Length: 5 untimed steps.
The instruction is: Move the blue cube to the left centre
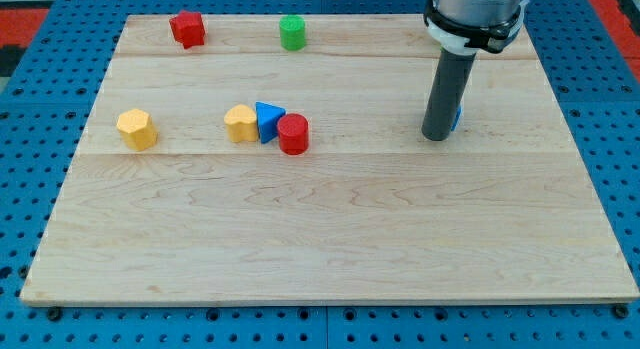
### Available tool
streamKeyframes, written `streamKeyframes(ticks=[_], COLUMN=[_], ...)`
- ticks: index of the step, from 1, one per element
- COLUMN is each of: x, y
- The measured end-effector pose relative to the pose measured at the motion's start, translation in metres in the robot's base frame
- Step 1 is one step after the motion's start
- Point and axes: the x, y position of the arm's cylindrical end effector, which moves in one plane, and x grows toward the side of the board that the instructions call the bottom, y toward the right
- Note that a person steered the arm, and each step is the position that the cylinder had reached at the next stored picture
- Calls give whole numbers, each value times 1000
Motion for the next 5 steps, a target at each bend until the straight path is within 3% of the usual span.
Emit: streamKeyframes(ticks=[5], x=[0], y=[-54])
